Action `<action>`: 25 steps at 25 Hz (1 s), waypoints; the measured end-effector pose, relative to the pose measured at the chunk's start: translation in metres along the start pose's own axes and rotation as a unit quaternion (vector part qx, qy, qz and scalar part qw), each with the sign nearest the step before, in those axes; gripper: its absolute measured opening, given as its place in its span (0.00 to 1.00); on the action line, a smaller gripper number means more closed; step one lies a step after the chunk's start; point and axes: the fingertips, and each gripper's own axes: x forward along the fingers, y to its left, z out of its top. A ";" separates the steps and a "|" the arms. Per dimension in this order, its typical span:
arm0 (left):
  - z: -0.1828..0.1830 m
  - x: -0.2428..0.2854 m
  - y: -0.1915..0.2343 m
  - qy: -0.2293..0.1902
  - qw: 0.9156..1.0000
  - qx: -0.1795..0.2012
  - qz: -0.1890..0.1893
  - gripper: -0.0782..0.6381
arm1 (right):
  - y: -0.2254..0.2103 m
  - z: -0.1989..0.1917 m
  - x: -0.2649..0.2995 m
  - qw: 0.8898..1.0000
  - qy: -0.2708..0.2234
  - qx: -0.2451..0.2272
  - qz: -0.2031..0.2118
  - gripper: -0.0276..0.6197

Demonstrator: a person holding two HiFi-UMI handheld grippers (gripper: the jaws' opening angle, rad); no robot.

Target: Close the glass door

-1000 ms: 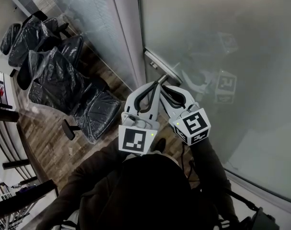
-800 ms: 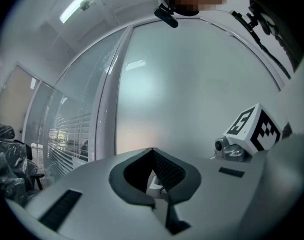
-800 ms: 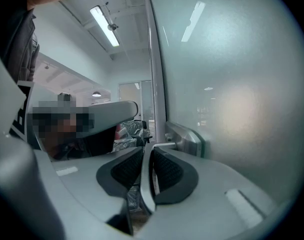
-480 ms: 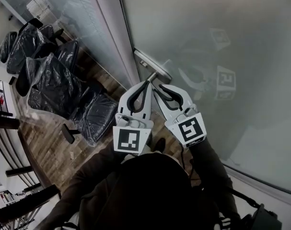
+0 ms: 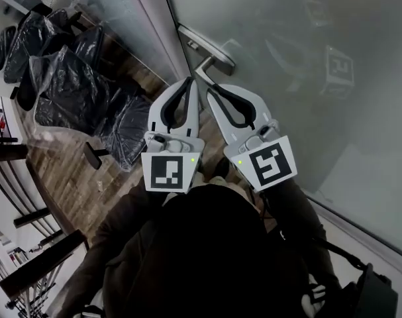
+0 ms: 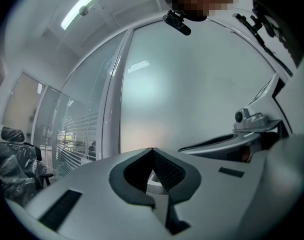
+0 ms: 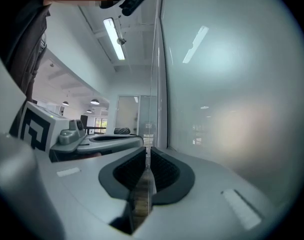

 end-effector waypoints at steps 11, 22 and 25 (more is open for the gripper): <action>0.006 -0.002 0.018 -0.014 1.000 0.003 -0.020 0.10 | 0.008 0.018 0.011 0.999 -0.023 -0.013 -0.035 0.05; 0.005 0.012 0.013 -0.018 0.999 0.007 -0.039 0.10 | -0.007 0.023 0.013 0.998 -0.028 -0.021 -0.050 0.05; 0.004 0.013 0.012 -0.017 0.999 0.003 -0.039 0.10 | -0.007 0.023 0.012 0.998 -0.029 -0.022 -0.051 0.05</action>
